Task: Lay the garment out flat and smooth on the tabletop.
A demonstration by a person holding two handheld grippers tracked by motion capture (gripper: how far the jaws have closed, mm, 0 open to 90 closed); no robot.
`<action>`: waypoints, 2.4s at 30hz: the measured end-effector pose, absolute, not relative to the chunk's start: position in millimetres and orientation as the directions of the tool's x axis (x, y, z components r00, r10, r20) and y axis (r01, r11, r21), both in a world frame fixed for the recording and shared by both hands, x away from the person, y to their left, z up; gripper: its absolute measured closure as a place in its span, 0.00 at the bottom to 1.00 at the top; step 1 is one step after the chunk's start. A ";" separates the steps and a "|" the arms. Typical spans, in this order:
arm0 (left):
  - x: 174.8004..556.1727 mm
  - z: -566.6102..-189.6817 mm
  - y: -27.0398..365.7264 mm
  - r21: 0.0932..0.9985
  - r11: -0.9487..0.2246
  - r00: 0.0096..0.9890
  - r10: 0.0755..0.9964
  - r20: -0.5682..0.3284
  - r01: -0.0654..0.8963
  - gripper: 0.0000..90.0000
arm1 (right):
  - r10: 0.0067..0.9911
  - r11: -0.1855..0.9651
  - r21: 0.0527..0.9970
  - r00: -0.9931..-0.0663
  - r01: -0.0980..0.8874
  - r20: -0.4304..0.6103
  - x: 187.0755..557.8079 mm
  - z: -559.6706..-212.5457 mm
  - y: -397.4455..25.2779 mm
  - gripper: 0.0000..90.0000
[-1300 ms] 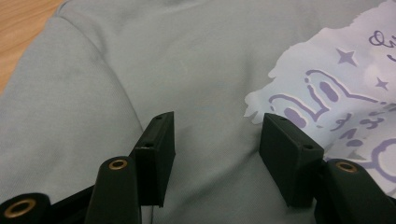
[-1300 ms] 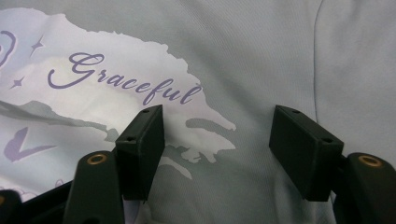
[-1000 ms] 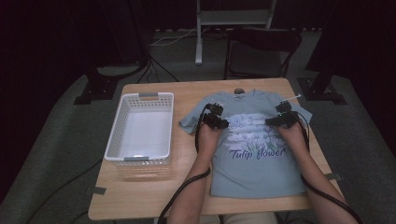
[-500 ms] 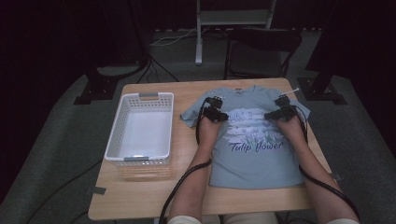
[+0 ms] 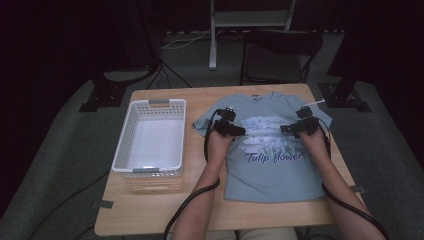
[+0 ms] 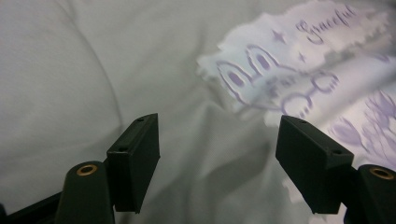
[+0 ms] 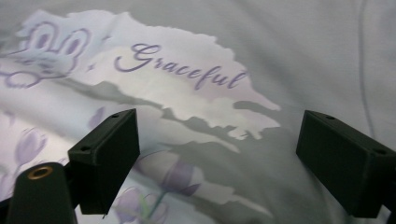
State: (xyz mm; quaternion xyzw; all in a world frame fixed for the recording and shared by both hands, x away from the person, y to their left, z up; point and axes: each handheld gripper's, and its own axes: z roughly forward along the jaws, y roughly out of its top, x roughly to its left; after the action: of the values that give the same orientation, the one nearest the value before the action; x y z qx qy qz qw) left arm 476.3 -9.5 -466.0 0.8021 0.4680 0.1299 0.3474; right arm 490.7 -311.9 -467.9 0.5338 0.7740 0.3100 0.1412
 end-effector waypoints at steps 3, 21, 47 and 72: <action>468.7 -469.7 -6.1 0.718 -0.292 0.530 0.839 -0.125 0.632 0.32 | 0.908 0.250 0.649 -0.406 0.719 0.100 485.8 -465.7 -311.1 0.12; 418.6 -453.2 11.3 0.917 -0.230 0.624 0.781 -0.026 0.325 0.12 | 0.873 0.203 0.783 -0.471 0.587 0.127 447.2 -450.6 -322.7 0.01; 357.1 -454.8 26.7 0.921 -0.273 0.676 0.736 0.014 0.278 0.12 | 0.878 0.160 0.835 -0.463 0.527 0.123 385.6 -438.1 -345.7 0.01; 285.3 -467.9 68.8 0.931 -0.226 0.660 0.751 -0.021 0.286 0.12 | 0.882 0.119 0.832 -0.442 0.542 0.162 314.3 -459.8 -378.5 0.03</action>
State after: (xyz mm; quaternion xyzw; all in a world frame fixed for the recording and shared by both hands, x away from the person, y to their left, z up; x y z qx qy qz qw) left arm 285.3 68.8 -467.9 0.7501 0.3456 0.2244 0.5172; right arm 314.3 -378.5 -459.8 0.4923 0.7232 0.4451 0.1911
